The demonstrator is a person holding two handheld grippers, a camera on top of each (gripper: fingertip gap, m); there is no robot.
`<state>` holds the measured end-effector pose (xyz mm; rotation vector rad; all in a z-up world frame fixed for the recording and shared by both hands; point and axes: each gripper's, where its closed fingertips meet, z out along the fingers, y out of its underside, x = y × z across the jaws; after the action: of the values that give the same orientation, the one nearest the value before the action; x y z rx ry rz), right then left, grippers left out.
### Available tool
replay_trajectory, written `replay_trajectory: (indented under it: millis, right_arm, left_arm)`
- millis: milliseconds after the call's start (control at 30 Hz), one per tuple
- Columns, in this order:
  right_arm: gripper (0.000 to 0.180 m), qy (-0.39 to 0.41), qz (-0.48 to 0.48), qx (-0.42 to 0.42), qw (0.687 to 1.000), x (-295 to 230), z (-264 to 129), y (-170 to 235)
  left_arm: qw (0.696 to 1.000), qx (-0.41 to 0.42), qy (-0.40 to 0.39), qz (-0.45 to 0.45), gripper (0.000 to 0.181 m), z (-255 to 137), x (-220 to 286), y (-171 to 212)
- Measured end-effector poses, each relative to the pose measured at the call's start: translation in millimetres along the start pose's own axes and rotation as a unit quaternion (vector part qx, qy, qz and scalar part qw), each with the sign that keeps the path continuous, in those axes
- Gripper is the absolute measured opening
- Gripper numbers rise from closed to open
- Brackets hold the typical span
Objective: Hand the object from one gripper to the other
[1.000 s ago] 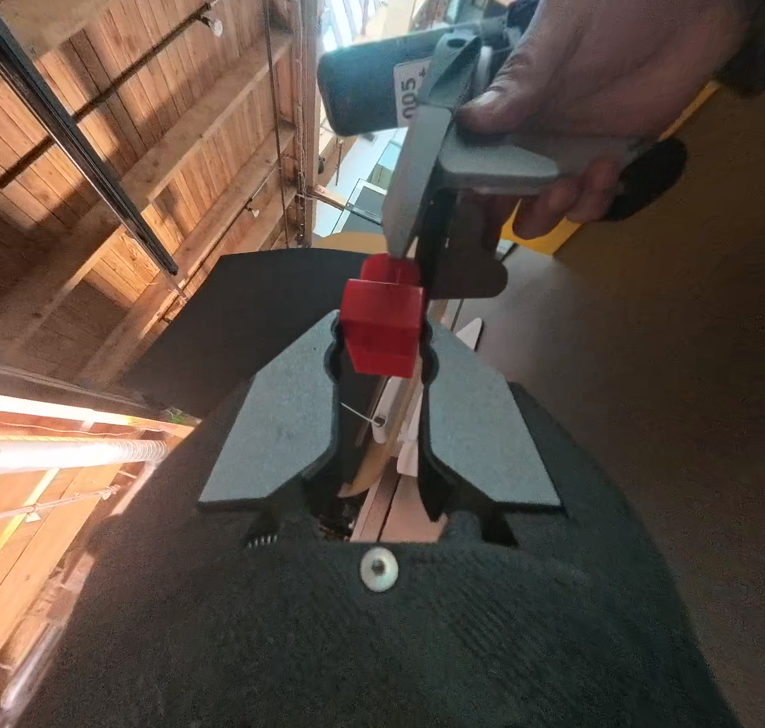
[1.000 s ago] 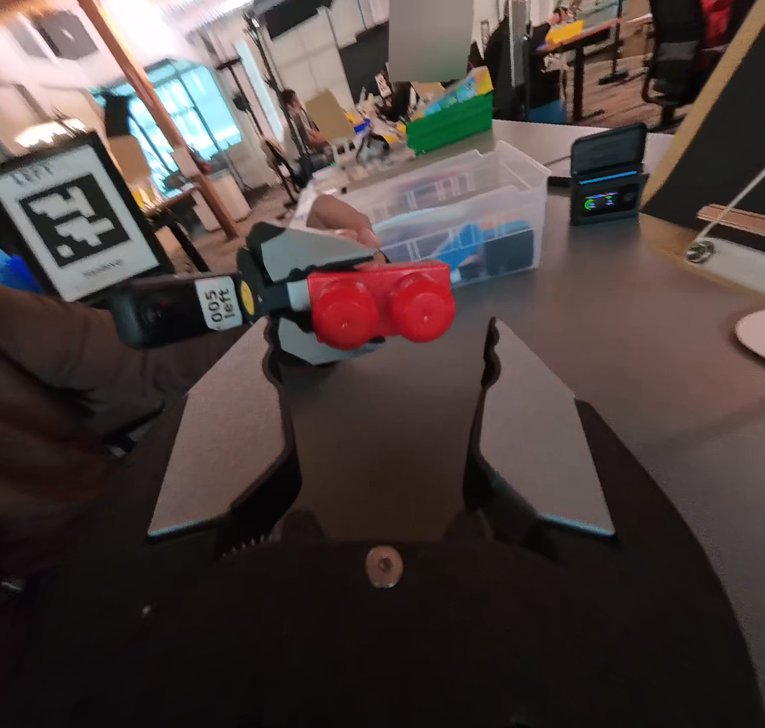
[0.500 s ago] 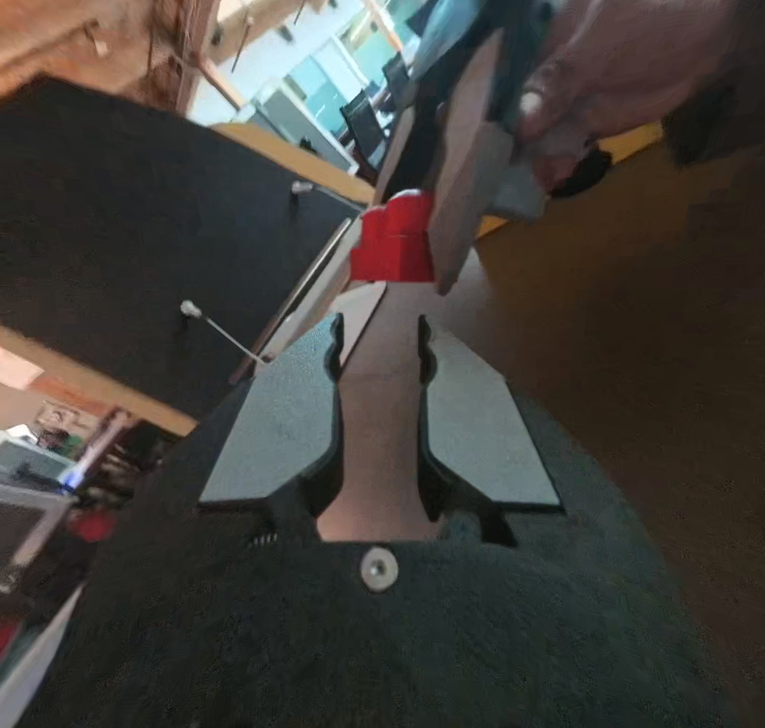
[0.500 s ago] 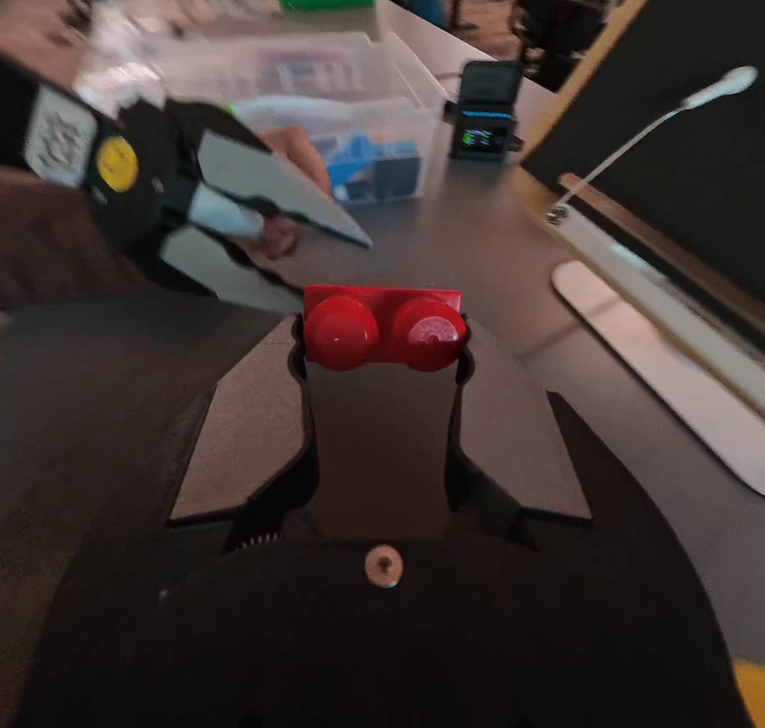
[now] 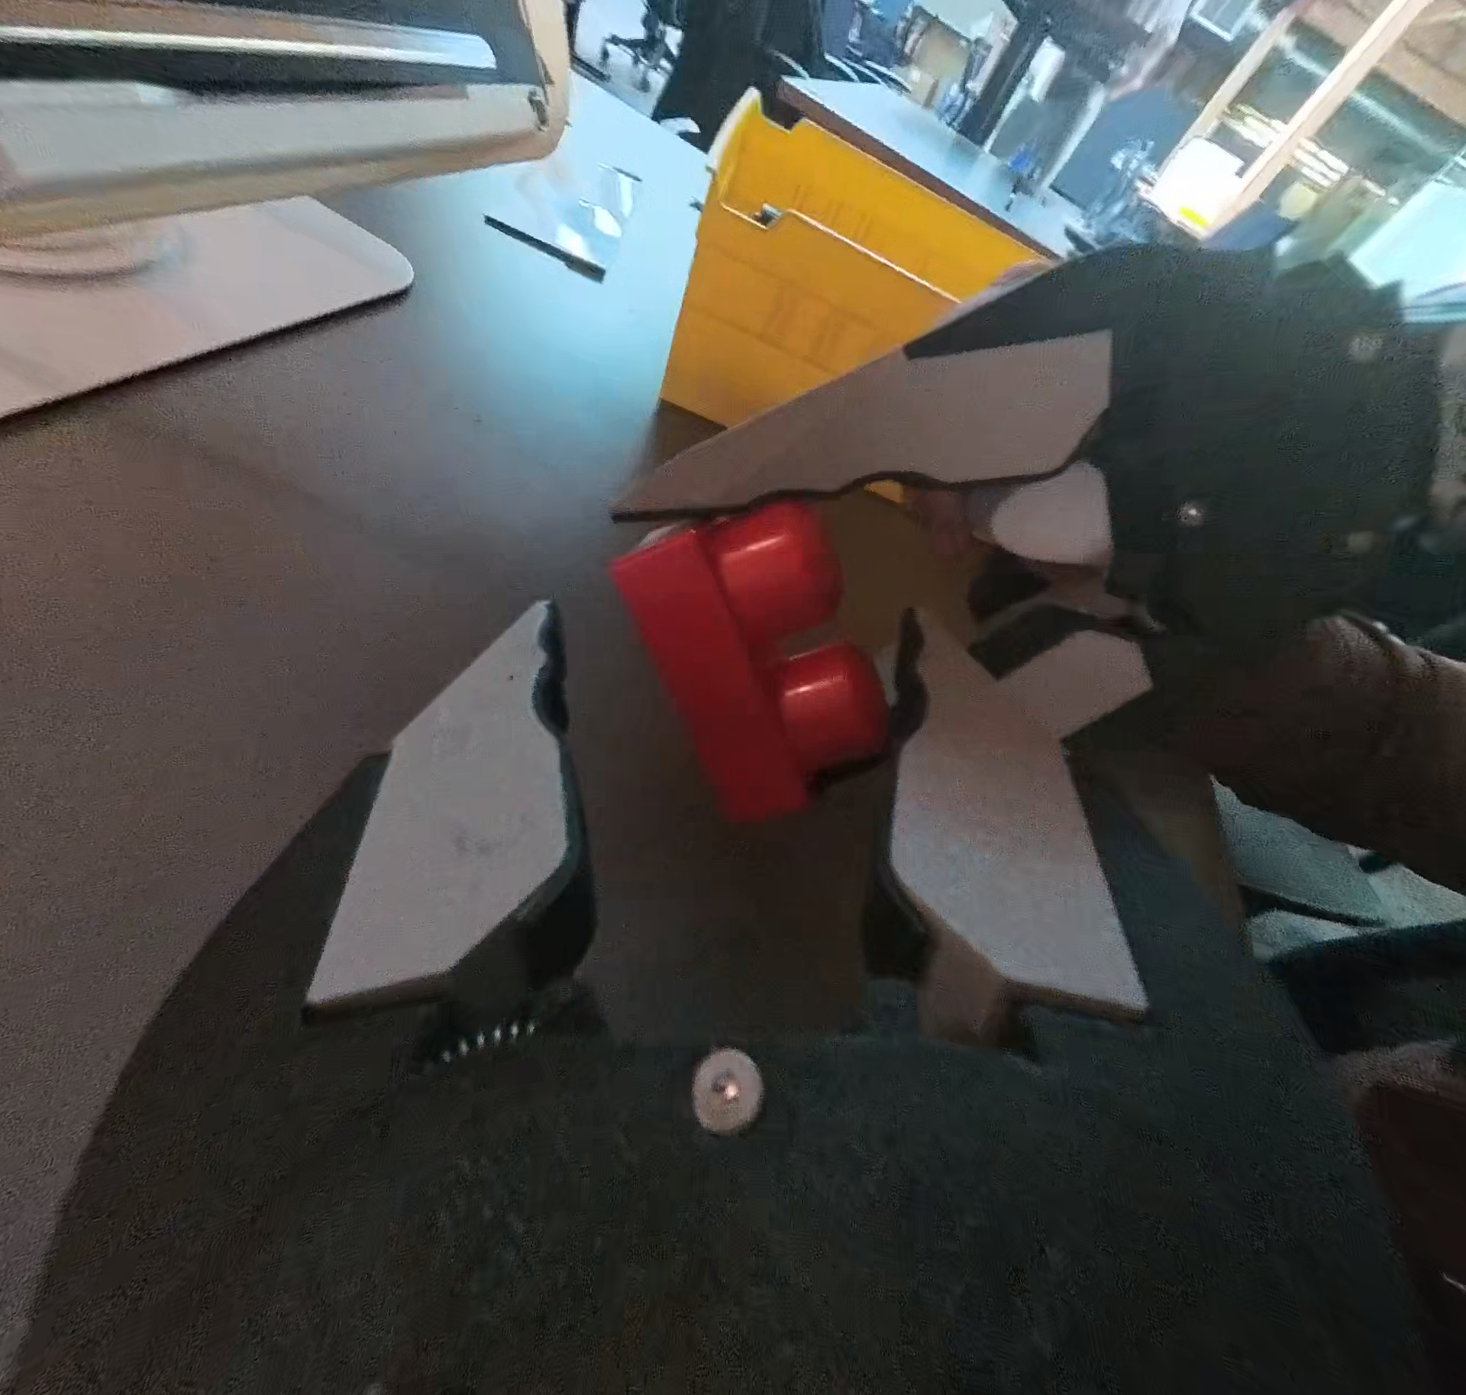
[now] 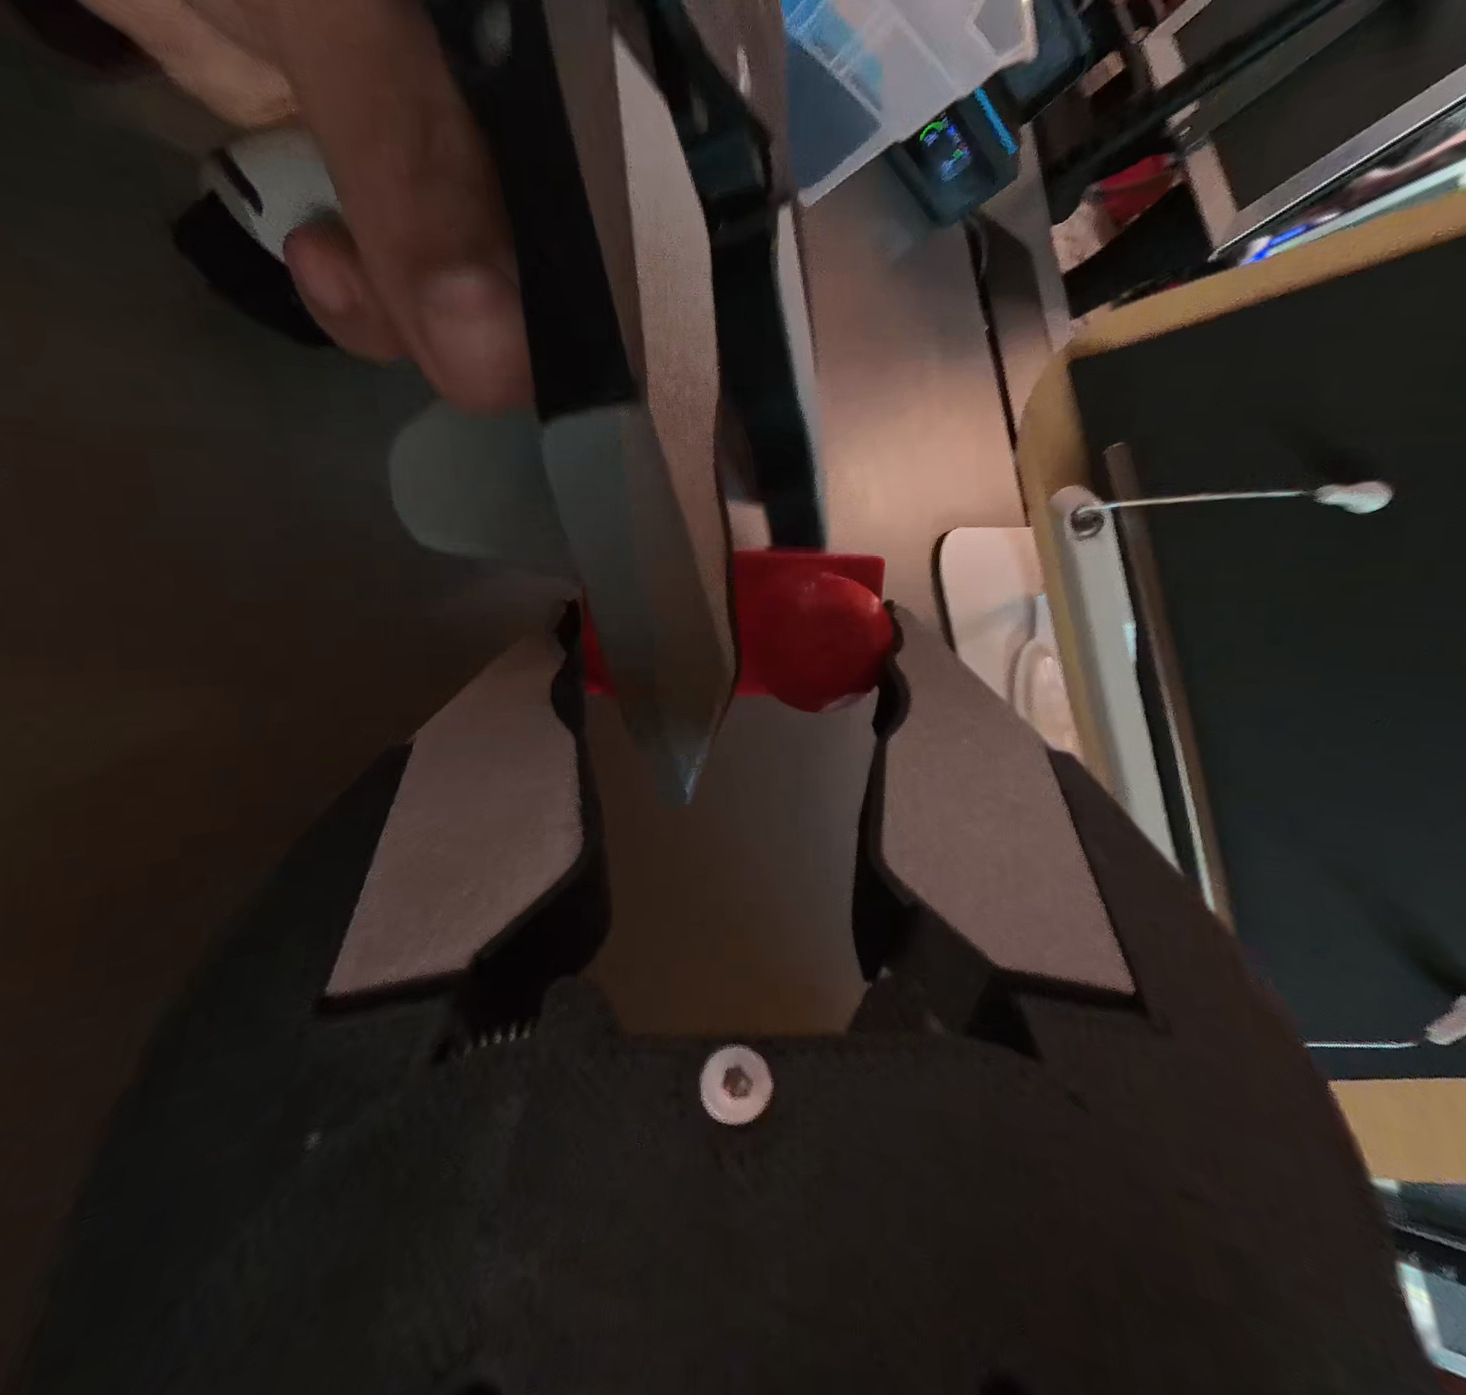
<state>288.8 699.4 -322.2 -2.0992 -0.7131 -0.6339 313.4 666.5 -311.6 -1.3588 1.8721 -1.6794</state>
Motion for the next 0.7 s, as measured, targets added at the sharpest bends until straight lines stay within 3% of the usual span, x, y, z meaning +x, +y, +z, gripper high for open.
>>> replay_trajectory:
  millis: [67,233,300,400,500,600,700]
  right_arm:
    - [0.072,0.027,-0.003,0.005,1.000,6.4,-0.4,-2.7]
    - [0.066,0.024,0.053,0.044,0.997,15.5,-6.2,-3.6]
    - [0.060,-0.020,0.134,0.088,0.987,20.2,-13.8,-6.2]
    - [0.064,-0.095,0.266,0.179,0.942,31.5,-31.1,-17.8]
    - [0.074,-0.186,0.361,0.293,0.866,39.2,-55.0,-39.2]
    - [0.072,-0.253,0.392,0.371,0.803,42.5,-75.4,-50.9]
    - [0.063,-0.303,0.364,0.408,0.781,29.7,-88.0,-60.1]
  left_arm:
    - [1.000,0.002,0.027,0.003,0.053,-1.0,8.5,-3.2]
    - [0.998,0.032,0.004,0.059,0.051,-13.5,1.9,-14.8]
    - [0.994,0.085,0.059,0.026,0.050,-25.8,11.9,-30.2]
    - [0.964,0.146,0.200,-0.102,0.050,-47.3,32.2,-48.4]
    - [0.944,0.152,0.265,-0.126,0.050,-54.6,45.9,-46.6]
    - [0.921,0.116,0.347,-0.137,0.051,-61.1,71.5,-37.1]
    - [0.881,0.100,0.434,-0.158,0.050,-73.9,98.1,-34.7]
